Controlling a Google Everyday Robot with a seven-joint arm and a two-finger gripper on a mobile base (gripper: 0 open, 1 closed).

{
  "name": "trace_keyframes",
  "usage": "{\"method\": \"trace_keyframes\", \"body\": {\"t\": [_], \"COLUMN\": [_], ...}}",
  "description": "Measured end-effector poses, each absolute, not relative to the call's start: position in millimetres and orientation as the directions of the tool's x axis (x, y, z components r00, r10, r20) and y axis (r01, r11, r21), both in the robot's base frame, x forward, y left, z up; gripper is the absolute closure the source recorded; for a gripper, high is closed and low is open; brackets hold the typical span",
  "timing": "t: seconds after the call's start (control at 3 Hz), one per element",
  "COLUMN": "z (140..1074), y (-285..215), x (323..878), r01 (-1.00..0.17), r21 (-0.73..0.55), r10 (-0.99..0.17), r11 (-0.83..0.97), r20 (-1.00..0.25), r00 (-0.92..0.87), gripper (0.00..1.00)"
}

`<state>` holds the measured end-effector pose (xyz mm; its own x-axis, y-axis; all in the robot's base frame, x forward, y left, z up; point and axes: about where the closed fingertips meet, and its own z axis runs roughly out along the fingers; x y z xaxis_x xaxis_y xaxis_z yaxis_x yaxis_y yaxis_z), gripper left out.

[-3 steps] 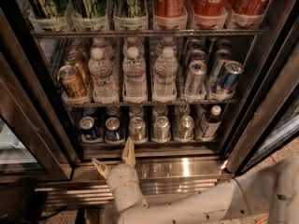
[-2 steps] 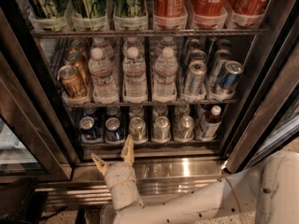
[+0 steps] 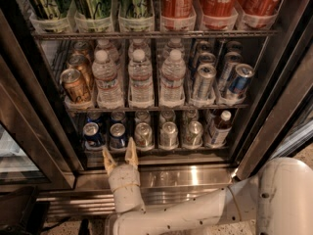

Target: Pick pepsi can from bottom shelf of fridge

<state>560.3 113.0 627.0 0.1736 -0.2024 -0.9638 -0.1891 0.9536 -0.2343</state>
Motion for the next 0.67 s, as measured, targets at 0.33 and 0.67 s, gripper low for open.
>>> {"method": "trace_keyframes", "body": {"t": [0.33,0.67], "z": [625.0,621.2], "y": [114.1,117.2], "x": [565.1,574.2], "r01": [-0.188,-0.195], "r21": [-0.217,-0.201], "r10": [-0.187,-0.172], "r11": [0.958,0.96], "r20": [-0.968,-0.973], "r00": [0.167,0.155], "gripper": [0.32,0.34]}}
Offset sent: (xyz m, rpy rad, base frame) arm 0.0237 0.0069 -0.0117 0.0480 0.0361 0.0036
